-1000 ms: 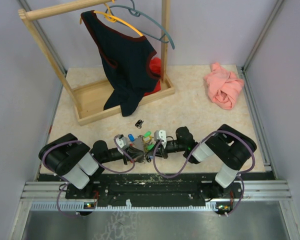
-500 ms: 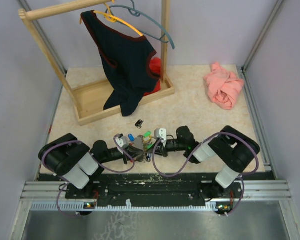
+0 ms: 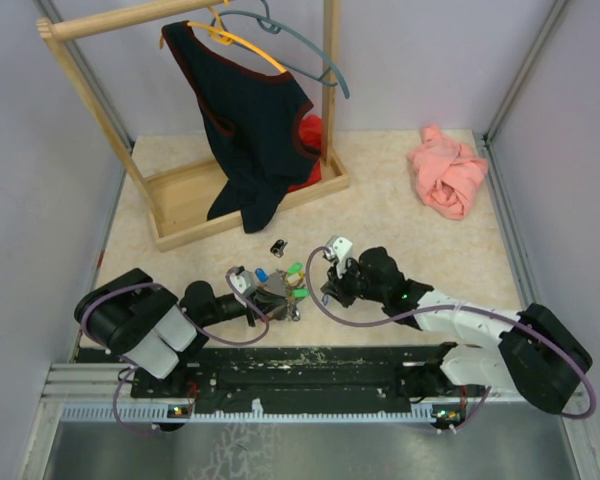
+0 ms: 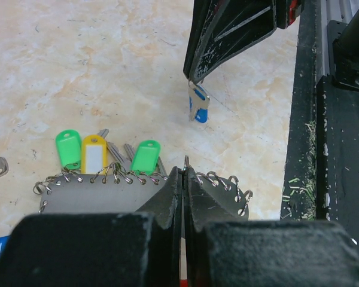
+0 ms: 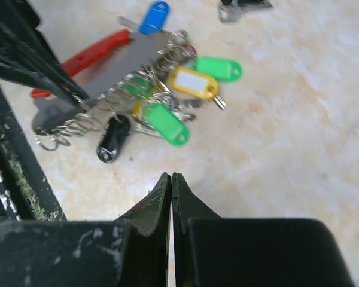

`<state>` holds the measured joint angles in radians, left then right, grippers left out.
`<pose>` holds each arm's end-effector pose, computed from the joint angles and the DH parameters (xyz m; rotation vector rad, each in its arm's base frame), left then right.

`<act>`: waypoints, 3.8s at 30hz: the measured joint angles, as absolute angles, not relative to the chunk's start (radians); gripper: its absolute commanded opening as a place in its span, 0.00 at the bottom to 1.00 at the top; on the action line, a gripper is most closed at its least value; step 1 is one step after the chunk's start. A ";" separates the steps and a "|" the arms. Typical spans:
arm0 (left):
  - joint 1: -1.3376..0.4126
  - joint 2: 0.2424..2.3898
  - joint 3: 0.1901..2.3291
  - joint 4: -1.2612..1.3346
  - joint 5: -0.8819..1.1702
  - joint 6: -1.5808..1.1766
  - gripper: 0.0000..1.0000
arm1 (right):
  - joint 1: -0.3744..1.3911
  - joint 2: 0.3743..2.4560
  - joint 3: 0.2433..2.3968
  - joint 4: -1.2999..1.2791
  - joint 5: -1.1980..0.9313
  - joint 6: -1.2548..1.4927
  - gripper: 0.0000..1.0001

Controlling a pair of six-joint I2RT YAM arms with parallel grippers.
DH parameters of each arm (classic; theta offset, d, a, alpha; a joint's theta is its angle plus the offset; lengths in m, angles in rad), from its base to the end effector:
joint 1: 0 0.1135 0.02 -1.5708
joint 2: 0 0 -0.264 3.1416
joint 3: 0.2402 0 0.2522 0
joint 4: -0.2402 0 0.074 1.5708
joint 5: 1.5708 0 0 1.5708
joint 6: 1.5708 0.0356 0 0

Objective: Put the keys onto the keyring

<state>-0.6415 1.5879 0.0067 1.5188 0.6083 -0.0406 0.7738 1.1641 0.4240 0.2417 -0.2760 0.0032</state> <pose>0.1360 -0.1270 0.1255 0.9537 1.4330 -1.0072 0.1592 0.1691 0.1833 -0.9638 1.9085 0.7535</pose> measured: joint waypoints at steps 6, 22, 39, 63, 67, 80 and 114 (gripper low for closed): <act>-0.641 1.588 0.007 1.519 0.600 -0.041 0.01 | 0.778 1.154 0.445 0.103 -0.102 0.075 0.00; -0.641 1.588 0.007 1.519 0.565 -0.041 0.01 | 0.779 1.515 0.447 0.553 0.194 0.062 0.00; -0.641 1.588 0.007 1.519 0.552 -0.041 0.01 | 0.773 1.544 0.492 0.516 0.219 0.073 0.30; -0.641 1.564 0.007 1.519 0.552 -0.041 0.01 | 0.673 1.401 0.553 0.439 -0.604 -0.095 0.38; -0.639 1.563 0.007 1.519 0.564 -0.041 0.01 | 0.678 1.435 0.551 0.498 -0.702 -0.132 0.38; -0.639 1.562 0.007 1.519 0.589 -0.045 0.01 | 0.712 1.548 0.550 0.606 -0.828 -0.212 0.30; -0.639 1.588 0.007 1.520 0.595 -0.044 0.08 | 0.780 1.564 0.700 0.221 -0.763 -0.425 0.00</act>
